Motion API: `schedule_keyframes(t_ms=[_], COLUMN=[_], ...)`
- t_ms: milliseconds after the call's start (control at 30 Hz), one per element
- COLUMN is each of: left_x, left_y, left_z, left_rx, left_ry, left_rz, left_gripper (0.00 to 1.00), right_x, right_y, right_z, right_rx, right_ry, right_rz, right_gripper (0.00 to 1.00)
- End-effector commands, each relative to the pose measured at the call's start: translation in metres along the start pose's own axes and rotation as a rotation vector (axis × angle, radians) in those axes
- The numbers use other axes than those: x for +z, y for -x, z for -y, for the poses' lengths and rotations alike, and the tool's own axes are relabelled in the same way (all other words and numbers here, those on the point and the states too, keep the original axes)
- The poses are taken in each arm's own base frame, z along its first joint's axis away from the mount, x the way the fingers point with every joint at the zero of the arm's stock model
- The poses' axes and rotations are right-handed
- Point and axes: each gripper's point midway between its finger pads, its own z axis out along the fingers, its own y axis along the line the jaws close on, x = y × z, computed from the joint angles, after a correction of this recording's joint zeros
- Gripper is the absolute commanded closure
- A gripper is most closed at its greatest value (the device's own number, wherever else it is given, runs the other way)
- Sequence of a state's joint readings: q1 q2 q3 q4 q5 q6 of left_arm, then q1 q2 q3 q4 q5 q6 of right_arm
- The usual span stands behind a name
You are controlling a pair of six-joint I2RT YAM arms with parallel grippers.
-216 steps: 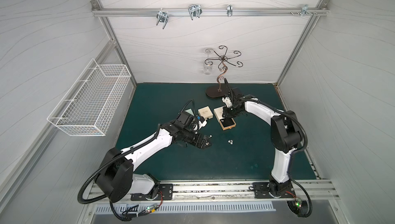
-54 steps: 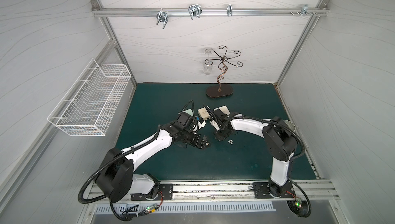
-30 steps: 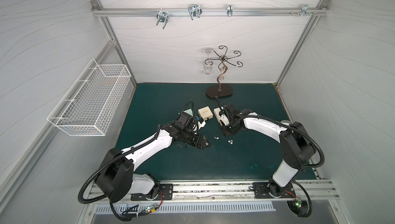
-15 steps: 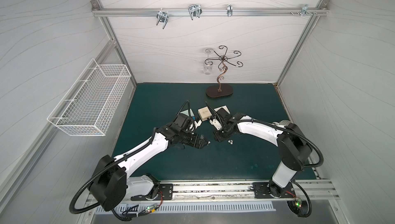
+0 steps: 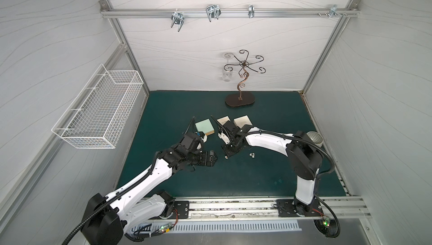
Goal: Place the earrings into the drawer-style jewelry box
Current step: Pick up the earring from the center of the board.
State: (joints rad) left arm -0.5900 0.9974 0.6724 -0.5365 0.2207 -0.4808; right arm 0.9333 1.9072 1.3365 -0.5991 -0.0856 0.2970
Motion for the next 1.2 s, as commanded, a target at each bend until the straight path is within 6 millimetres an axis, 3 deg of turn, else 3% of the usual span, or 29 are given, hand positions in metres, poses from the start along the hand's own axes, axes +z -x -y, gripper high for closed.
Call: schedule_keyframes(t_ms=[0, 567, 900, 1167], left_x=[-0.008, 0.003, 0.005, 0.004], left_y=[0.005, -0.005, -0.007, -0.007], left_z=[-0.006, -0.004, -0.005, -0.005], left_rx=[-0.039, -0.052, -0.049, -0.040], left_ry=[0.030, -0.009, -0.009, -0.006], left_rz=[0.045, 0.003, -0.003, -0.007], left_gripper=[0.01, 0.01, 0.01, 0.01], right_x=[0.007, 0.020, 0.016, 0.005], right_y=[-0.003, -0.011, -0.008, -0.009], right_z=[-0.005, 0.005, 0.007, 0.007], right_rx=[-0.003, -0.017, -0.018, -0.016], right_ry=[-0.011, -0.072, -0.087, -0.084], right_rz=[-0.021, -0.059, -0.043, -0.026], right_gripper=[0.78, 0.84, 1.00, 1.00])
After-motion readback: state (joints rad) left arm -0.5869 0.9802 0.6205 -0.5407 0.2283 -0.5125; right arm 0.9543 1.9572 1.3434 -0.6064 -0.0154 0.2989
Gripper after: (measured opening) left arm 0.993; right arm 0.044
